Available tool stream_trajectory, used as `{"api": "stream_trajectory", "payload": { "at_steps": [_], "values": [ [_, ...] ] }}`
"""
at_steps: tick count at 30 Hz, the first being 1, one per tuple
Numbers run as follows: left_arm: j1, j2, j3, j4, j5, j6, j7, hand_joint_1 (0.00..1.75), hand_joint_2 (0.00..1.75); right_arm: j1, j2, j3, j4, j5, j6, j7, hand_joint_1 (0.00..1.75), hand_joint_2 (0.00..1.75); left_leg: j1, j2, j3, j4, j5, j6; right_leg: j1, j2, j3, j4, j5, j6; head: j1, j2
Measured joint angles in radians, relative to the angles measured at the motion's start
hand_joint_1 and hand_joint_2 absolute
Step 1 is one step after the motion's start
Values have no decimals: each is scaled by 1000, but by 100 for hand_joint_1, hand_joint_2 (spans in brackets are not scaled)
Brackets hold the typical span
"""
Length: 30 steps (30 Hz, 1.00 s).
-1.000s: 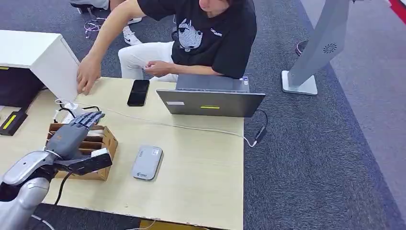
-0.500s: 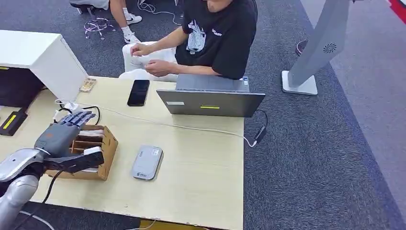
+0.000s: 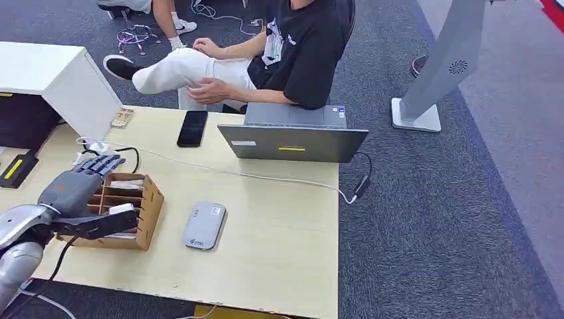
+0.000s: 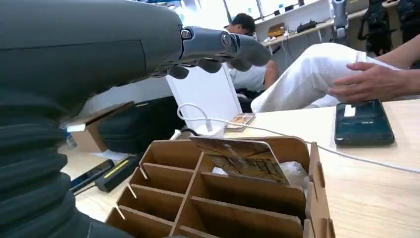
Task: Pass the card to the sensor for recognition and then transmit it.
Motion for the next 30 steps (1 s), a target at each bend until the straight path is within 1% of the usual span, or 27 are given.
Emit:
{"api": "stream_trajectory", "payload": {
  "at_steps": [3, 9, 19, 30],
  "values": [
    [0, -8, -4, 0, -20, 14, 4, 0, 175, 0, 0, -2, 0, 1, 0, -4, 0, 175, 0, 0, 0, 0, 0, 0, 0, 0, 0, 0, 0, 0, 0, 0],
    [-1, -49, -12, 15, -48, 50, 11, 0, 175, 0, 0, -2, 0, 5, -2, -18, 0, 175, 0, 0, 0, 0, 0, 0, 0, 0, 0, 0, 0, 0, 0, 0],
    [-5, -94, -14, 99, -41, 53, 15, 0, 175, -3, 1, -2, 0, 20, -6, -23, 0, 175, 0, 0, 0, 0, 0, 0, 0, 0, 0, 0, 0, 0, 0, 0],
    [-7, -112, -14, 140, -40, 54, 15, 0, 175, -5, 3, -2, 0, 20, -9, -25, 0, 175, 0, 0, 0, 0, 0, 0, 0, 0, 0, 0, 0, 0, 0, 0]
  ]
}}
